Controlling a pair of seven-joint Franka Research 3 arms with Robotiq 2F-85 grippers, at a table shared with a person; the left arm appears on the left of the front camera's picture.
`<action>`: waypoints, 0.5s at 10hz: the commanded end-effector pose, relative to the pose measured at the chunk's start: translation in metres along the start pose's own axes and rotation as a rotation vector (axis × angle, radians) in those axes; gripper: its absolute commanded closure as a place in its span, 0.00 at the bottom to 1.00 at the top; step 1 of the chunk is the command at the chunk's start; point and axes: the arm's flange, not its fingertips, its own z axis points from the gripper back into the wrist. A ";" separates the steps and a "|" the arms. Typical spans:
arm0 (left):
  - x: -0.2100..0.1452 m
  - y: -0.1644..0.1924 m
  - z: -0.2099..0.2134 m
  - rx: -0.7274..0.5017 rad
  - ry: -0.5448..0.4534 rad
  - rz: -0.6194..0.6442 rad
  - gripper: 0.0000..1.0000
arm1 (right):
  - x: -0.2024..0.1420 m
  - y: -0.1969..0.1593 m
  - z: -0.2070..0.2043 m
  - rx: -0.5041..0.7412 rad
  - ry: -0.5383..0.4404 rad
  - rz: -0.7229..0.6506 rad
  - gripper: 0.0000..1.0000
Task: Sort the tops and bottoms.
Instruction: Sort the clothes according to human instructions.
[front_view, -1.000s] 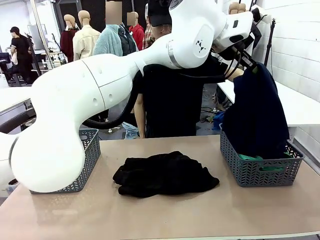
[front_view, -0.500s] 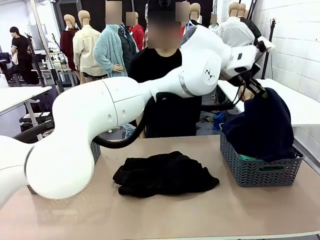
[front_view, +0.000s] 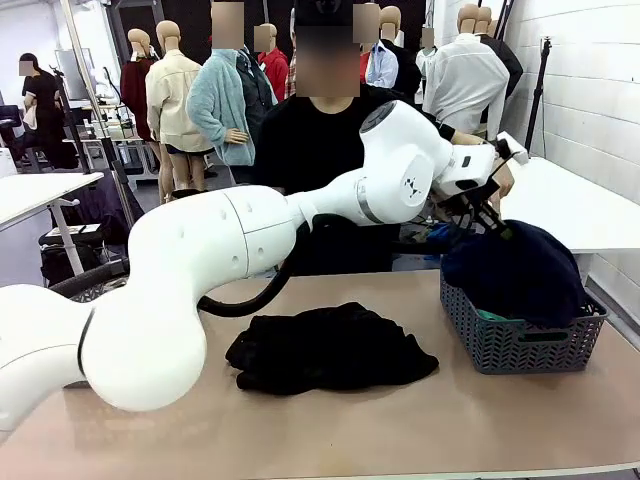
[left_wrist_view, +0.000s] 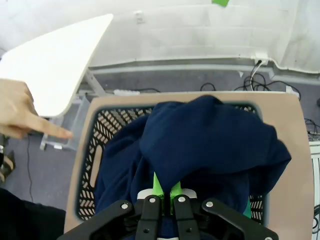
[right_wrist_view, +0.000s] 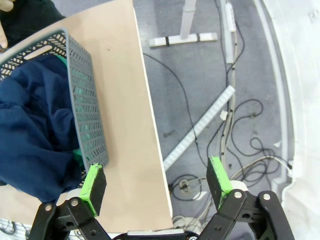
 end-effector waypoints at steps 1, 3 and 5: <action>0.041 0.038 -0.052 -0.034 0.094 0.040 1.00 | 0.000 0.000 0.000 -0.015 0.008 0.006 0.00; 0.043 0.031 -0.051 -0.059 0.103 0.006 0.84 | 0.000 0.000 0.000 -0.015 0.008 0.006 0.00; 0.047 0.031 -0.044 -0.052 0.101 -0.005 0.46 | 0.000 0.000 0.000 -0.015 0.008 0.006 0.00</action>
